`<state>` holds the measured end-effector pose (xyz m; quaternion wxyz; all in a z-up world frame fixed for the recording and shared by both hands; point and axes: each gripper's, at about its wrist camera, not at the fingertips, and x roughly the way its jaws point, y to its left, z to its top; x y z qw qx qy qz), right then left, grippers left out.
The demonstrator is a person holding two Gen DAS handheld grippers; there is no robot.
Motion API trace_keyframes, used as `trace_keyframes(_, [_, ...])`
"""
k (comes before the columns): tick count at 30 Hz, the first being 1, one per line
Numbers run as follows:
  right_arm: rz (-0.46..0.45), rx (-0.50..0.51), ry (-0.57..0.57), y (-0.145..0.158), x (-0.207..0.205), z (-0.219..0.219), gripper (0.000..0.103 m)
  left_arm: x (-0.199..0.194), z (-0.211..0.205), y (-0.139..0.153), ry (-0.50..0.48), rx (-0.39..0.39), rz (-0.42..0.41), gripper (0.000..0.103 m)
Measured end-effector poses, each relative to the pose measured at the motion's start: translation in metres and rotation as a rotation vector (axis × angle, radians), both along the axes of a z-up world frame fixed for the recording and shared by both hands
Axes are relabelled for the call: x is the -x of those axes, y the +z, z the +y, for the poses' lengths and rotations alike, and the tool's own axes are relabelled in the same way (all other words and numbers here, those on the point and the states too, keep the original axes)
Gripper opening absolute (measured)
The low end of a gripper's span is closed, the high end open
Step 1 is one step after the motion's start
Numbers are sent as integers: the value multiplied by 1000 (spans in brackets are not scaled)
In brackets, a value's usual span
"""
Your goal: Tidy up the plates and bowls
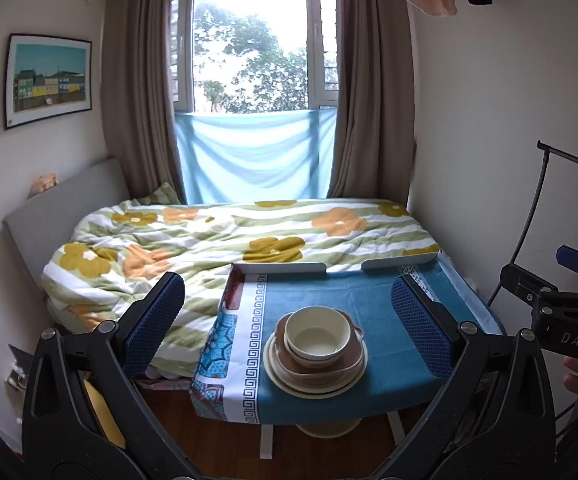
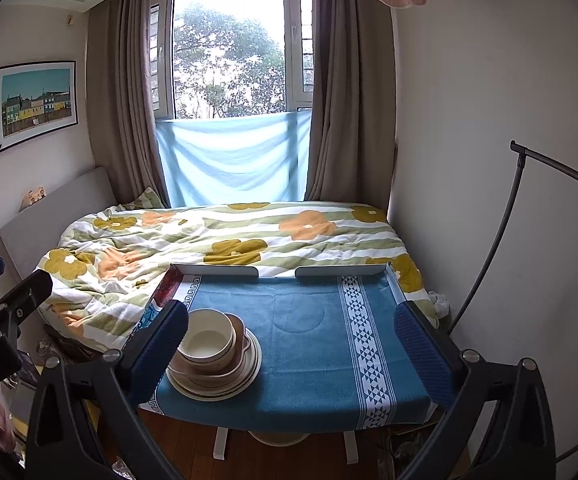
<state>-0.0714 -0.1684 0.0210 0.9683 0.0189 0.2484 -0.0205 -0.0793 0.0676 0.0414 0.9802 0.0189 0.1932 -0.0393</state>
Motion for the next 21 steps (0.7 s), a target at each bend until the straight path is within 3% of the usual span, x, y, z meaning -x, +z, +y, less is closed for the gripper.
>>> trace_keyframes(21, [6,-6,-11,-1,-3,-3,102,-1,-1,0,29,-41,-45,103])
